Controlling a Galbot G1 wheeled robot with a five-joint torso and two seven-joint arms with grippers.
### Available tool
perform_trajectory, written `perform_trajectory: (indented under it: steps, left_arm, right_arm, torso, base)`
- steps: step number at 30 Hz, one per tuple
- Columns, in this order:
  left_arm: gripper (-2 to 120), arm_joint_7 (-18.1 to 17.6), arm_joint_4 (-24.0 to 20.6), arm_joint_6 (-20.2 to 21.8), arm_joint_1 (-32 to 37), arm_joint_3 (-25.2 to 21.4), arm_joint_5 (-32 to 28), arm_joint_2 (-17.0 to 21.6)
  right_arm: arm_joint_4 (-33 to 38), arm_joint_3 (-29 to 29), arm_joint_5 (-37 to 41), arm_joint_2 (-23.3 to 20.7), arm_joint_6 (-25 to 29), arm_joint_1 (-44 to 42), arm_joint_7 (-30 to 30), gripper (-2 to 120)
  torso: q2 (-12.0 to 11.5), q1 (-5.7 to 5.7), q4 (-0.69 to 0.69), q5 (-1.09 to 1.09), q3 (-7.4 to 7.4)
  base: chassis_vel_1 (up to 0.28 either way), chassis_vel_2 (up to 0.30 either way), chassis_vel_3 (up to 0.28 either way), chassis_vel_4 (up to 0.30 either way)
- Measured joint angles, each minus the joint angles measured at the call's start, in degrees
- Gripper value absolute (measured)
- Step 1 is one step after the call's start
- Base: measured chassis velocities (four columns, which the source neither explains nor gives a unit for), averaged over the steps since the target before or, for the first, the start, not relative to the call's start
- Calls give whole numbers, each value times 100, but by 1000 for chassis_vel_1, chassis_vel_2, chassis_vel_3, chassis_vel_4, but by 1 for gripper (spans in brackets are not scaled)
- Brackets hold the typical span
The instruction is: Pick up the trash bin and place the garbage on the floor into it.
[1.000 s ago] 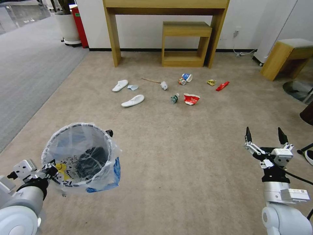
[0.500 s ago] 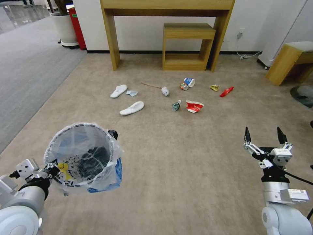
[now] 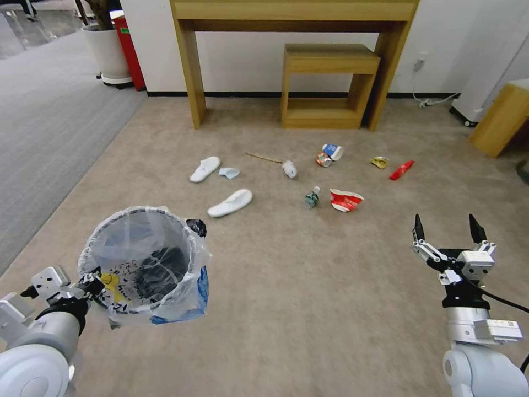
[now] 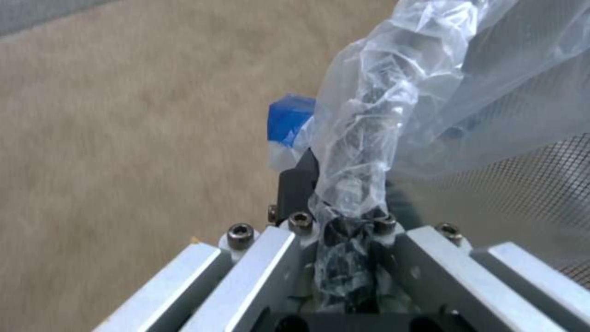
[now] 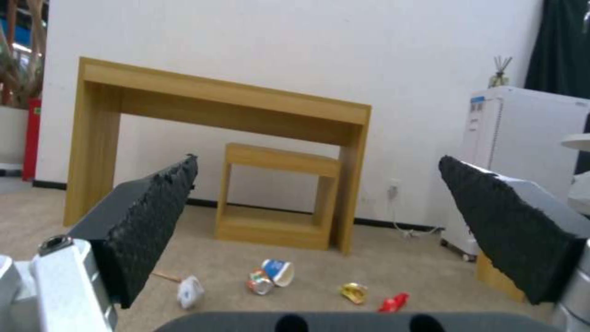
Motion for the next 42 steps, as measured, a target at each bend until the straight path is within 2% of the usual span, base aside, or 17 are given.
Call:
perform_trajectory:
  steps: [3,5,9,13,16,18,19,20,22,28,33,42]
  left_arm:
    - [0,4,-9,0,12,-28,-25,12]
    - [0,10,-29,0,25,-42,-35,18]
    - [0,19,-43,0,35,-49,-63,23]
    - [0,19,-43,1,33,-51,-82,30]
    - [0,19,-44,0,27,-47,-84,32]
    - [0,25,-44,0,22,-42,-100,32]
    - [0,25,-44,0,22,-42,-100,32]
    - [0,32,-44,0,22,-42,-102,35]
    - [0,39,-34,0,22,-44,-104,36]
    - [0,53,-17,0,19,-45,-106,40]
    - [0,63,-6,0,11,-28,-106,38]
    - [0,87,17,0,-13,-4,-99,18]
  right_arm:
    - [25,-1,-5,11,2,-10,0,100]
    - [30,-3,-5,26,3,-17,0,100]
    - [52,-2,-5,49,6,-34,2,100]
    - [84,0,-11,66,7,-49,5,100]
    - [88,2,-14,72,7,-54,7,100]
    - [98,5,-17,77,8,-61,14,100]
    - [98,5,-17,77,8,-61,14,100]
    - [99,3,-19,81,7,-62,15,100]
    - [111,5,-21,87,8,-60,16,100]
    - [104,-5,-27,105,6,-49,7,100]
    - [78,-9,-30,110,6,-31,-7,100]
    - [31,-7,-28,87,6,21,-6,100]
  torso:
    - [0,0,-1,-7,0]
    - [0,1,0,1,1]
    - [-1,0,0,0,0]
    - [0,-1,-1,-5,0]
    - [0,-1,0,2,0]
    - [0,-2,-1,-8,-1]
    - [0,-2,-1,-8,-1]
    - [0,0,0,3,0]
    - [0,-1,0,-8,-1]
    - [0,-1,1,-3,0]
    - [0,-1,0,-1,0]
    - [0,0,0,0,1]
  base:
    - [-39,383,34,-370]
    - [37,348,-32,-363]
    - [58,345,-82,-362]
    - [160,396,-145,-392]
    - [206,486,-180,-469]
    - [222,504,-189,-506]
    - [229,499,-194,-506]
    - [229,499,-222,-524]
    - [242,511,-213,-513]
    - [133,487,-101,-470]
    - [-147,273,168,-288]
    - [-389,272,361,-264]
